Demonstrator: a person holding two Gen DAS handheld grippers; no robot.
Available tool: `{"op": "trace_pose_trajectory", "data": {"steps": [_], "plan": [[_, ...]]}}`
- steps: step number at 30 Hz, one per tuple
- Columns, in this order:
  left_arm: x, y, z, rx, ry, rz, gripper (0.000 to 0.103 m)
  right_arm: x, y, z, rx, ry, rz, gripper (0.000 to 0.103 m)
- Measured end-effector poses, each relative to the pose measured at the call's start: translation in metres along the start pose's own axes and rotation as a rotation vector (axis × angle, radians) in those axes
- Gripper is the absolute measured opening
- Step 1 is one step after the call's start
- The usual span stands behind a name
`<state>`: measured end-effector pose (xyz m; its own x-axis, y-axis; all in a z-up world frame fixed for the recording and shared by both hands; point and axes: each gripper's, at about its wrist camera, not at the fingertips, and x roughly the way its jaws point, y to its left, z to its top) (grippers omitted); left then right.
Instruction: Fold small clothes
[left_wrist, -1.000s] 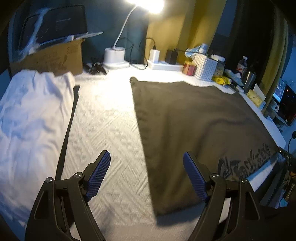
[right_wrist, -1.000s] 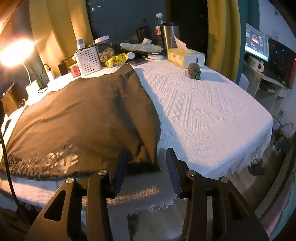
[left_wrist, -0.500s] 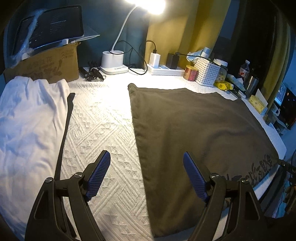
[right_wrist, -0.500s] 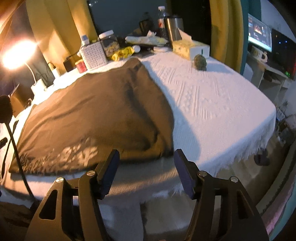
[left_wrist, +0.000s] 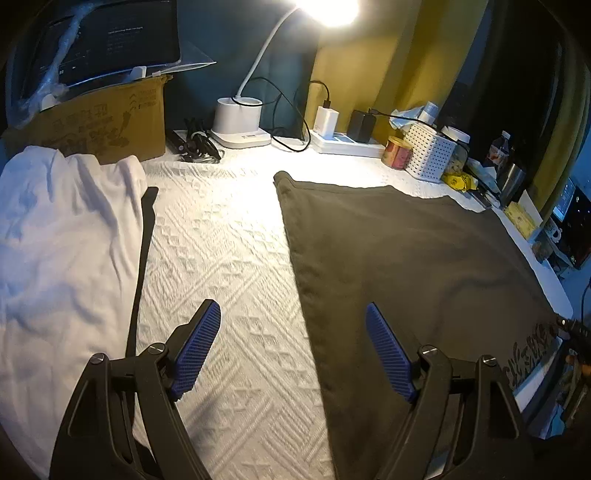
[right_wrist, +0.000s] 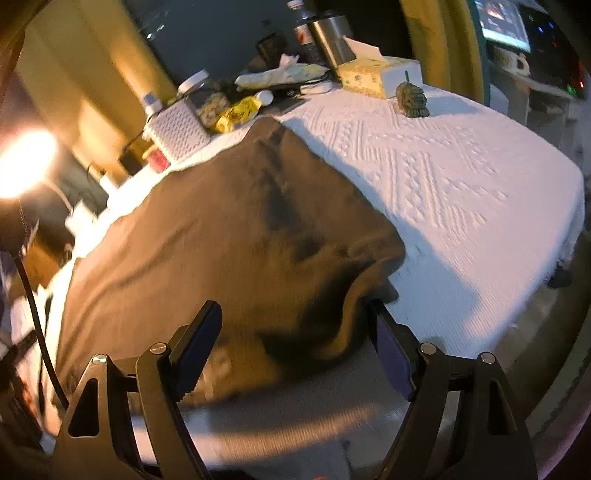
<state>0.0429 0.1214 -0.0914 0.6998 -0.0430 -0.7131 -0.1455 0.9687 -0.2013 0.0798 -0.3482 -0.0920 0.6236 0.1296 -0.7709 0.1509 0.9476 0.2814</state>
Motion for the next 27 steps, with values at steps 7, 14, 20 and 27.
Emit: {"op": "trace_pose_trajectory", "data": {"steps": [7,14,20,27], "plan": [[0.016,0.0,0.017,-0.008,0.012,-0.01,0.081,0.026,0.001,0.029,0.034,-0.022,0.019,0.082],[0.031,-0.002,0.03,-0.005,0.028,-0.02,0.08,0.055,0.014,0.058,-0.009,0.015,0.069,0.075],[0.041,-0.001,0.04,-0.005,0.037,-0.011,0.08,0.079,0.027,0.077,-0.064,0.04,0.078,0.046],[0.048,0.0,0.05,0.022,0.039,-0.01,0.08,0.096,0.041,0.083,-0.143,0.061,0.058,0.013]]}}
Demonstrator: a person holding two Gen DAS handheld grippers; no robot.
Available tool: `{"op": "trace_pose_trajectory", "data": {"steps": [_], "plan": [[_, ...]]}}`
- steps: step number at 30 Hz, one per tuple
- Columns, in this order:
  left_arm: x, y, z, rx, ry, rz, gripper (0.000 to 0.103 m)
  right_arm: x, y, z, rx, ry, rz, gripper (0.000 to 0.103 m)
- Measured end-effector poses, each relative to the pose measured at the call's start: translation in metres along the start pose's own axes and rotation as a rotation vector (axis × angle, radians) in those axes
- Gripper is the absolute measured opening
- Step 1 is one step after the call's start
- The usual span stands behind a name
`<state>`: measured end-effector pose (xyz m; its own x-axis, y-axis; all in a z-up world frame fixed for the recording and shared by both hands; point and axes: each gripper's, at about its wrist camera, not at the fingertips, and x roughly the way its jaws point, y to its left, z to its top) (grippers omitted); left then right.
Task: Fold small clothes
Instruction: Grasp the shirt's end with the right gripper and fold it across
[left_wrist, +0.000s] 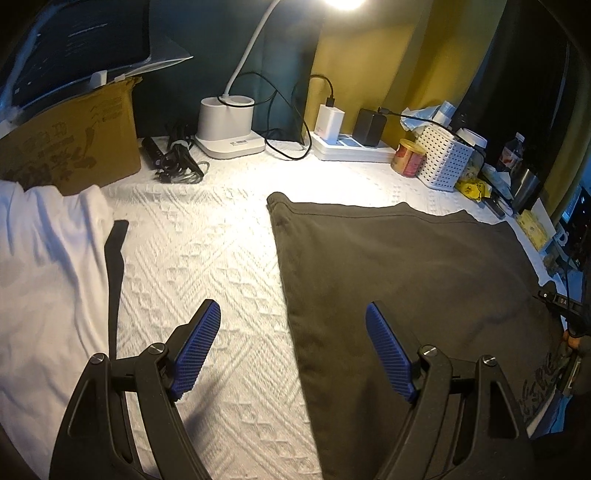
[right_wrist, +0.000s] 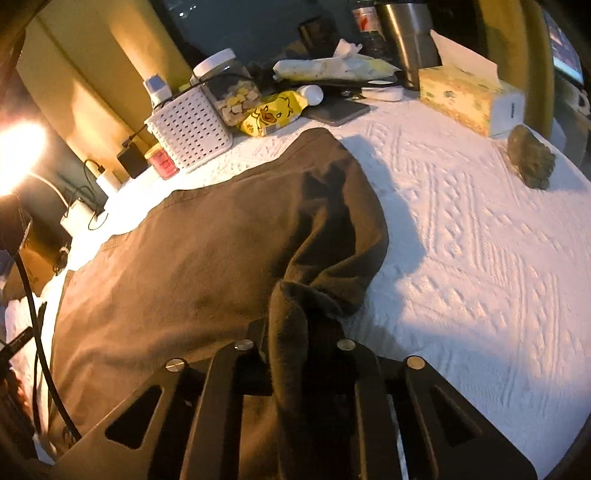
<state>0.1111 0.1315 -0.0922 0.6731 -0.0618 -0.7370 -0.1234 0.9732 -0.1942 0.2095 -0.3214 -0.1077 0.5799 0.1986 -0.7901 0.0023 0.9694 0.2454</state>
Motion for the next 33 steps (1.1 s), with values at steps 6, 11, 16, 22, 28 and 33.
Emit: {"op": "trace_pose_trajectory", "data": {"steps": [6,11,16,22,28,33], "plan": [[0.0,0.001,0.005,0.03,-0.017,-0.019,0.08,-0.007,0.019,0.004,-0.06,-0.021,-0.025,0.011],[-0.004,0.005,0.004,0.026,-0.035,-0.05,0.08,-0.017,0.049,0.01,-0.131,-0.043,-0.009,0.011],[-0.014,0.009,0.004,-0.005,-0.07,-0.103,0.08,-0.021,0.089,0.015,-0.212,-0.046,0.03,0.011],[-0.021,0.014,0.001,-0.013,-0.098,-0.131,0.08,-0.022,0.141,0.012,-0.314,-0.042,0.086,0.011],[-0.03,0.025,-0.005,-0.015,-0.124,-0.132,0.08,-0.016,0.187,0.002,-0.396,-0.026,0.133,0.011],[-0.037,0.034,-0.01,-0.014,-0.138,-0.124,0.08,-0.009,0.22,-0.012,-0.453,-0.003,0.155,0.011]]}}
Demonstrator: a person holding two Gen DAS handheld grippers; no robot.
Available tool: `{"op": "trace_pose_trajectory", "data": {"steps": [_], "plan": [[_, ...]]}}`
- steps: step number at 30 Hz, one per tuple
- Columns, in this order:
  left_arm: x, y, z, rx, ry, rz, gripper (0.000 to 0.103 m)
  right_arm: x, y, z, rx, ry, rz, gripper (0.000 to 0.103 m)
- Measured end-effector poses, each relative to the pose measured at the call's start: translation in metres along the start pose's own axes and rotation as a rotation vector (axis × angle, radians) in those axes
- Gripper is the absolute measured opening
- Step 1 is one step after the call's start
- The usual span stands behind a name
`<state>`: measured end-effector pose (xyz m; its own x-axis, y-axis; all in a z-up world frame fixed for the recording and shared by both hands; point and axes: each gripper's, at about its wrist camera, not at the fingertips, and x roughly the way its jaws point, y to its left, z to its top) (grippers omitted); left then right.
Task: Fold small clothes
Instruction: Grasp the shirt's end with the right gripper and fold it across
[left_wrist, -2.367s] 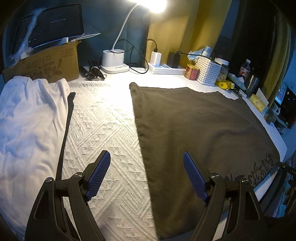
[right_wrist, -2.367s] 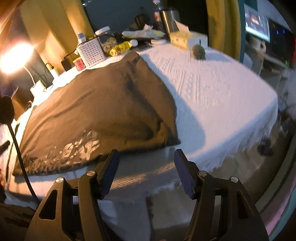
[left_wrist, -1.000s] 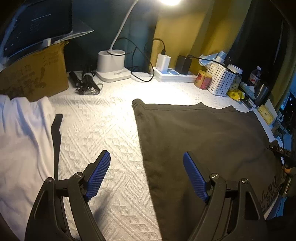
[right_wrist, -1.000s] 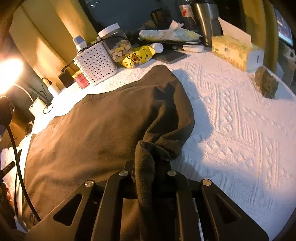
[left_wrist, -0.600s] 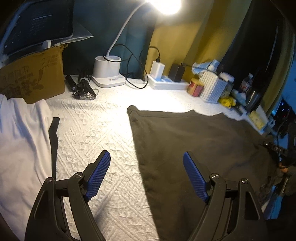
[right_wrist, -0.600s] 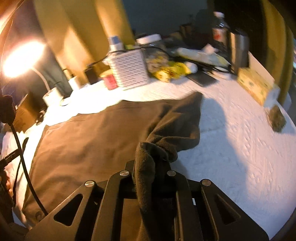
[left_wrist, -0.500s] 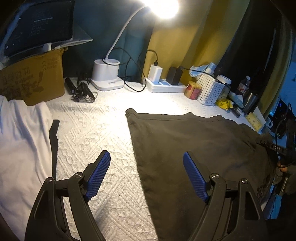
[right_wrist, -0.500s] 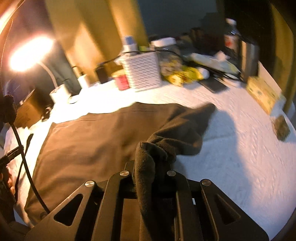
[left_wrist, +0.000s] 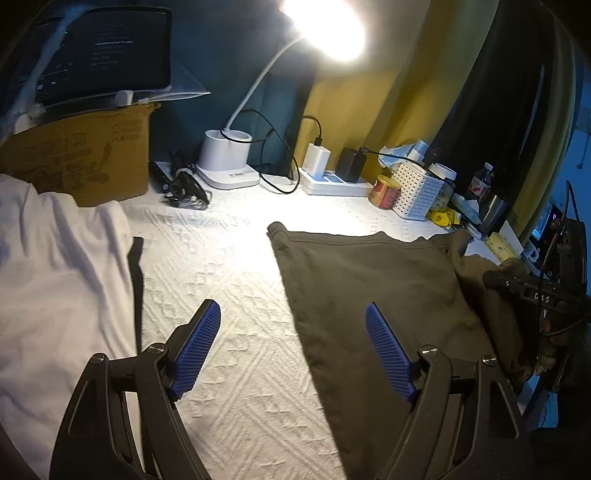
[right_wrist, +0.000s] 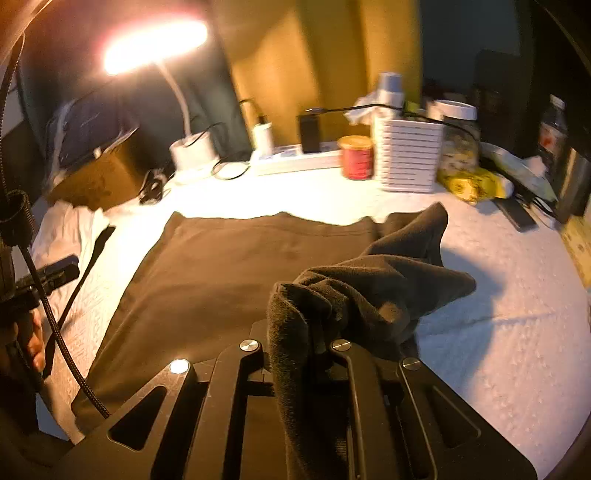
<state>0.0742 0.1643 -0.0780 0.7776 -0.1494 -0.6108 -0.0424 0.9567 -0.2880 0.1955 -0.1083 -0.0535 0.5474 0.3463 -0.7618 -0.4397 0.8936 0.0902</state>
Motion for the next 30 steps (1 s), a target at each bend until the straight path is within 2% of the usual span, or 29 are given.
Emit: {"op": "trace_pose_trajectory", "data": {"steps": [9,24,27,29,30], "plan": [[-0.012,0.014,-0.007,-0.021,-0.024,0.004,0.08,0.024,0.059,-0.004,-0.1,0.041,0.072,0.01],[-0.035,0.038,-0.018,-0.067,-0.043,0.035,0.08,0.061,0.158,-0.019,-0.187,0.16,0.259,0.01],[-0.039,0.039,-0.019,-0.063,-0.043,0.05,0.08,0.066,0.169,-0.026,-0.2,0.188,0.26,0.02],[-0.042,0.04,-0.019,-0.055,-0.042,0.064,0.081,0.07,0.172,-0.029,-0.2,0.219,0.298,0.047],[-0.043,0.039,-0.018,-0.05,-0.04,0.072,0.081,0.068,0.175,-0.031,-0.201,0.215,0.316,0.049]]}}
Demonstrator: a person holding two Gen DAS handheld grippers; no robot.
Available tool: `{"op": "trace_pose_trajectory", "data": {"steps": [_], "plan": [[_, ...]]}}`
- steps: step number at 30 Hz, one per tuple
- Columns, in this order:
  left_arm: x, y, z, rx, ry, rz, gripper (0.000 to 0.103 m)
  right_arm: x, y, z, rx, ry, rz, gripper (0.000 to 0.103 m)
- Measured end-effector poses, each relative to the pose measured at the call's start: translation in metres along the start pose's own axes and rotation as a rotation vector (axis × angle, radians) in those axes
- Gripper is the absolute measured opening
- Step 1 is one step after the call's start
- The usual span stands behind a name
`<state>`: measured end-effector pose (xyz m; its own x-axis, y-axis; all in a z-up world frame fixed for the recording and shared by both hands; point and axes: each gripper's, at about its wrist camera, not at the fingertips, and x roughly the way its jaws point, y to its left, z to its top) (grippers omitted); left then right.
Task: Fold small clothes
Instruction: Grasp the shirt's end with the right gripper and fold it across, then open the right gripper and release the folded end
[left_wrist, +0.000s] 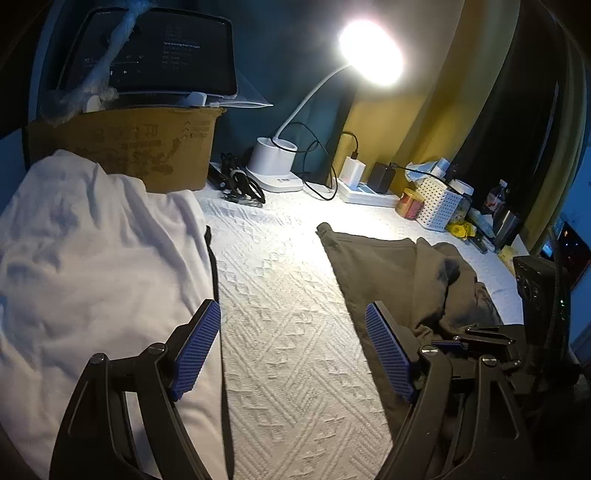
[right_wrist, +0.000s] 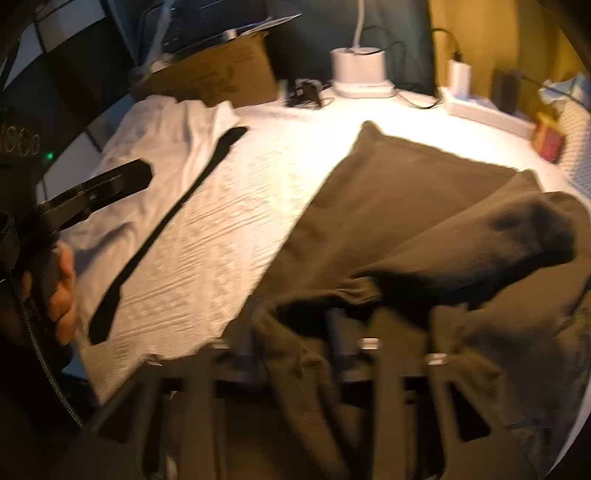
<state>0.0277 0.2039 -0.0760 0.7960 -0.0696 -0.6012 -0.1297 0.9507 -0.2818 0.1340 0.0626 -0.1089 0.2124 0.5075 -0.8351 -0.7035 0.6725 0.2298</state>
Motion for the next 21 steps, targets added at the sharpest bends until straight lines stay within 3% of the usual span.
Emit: {"op": "trace_pose_trajectory", "data": {"steps": [5,10,14,21], "plan": [[-0.002,-0.005,0.005,0.02,0.003,0.033,0.08,-0.016,0.024,-0.001,-0.083,-0.036,0.074,0.049],[0.005,-0.023,0.014,0.053,0.007,0.035,0.081,-0.042,0.02,-0.006,-0.098,-0.088,0.079,0.049],[0.02,-0.049,0.022,0.1,0.027,0.012,0.081,-0.069,-0.004,-0.008,-0.058,-0.154,0.053,0.049],[0.055,-0.11,0.034,0.235,0.08,-0.055,0.08,-0.102,-0.07,-0.016,0.046,-0.244,-0.074,0.049]]}}
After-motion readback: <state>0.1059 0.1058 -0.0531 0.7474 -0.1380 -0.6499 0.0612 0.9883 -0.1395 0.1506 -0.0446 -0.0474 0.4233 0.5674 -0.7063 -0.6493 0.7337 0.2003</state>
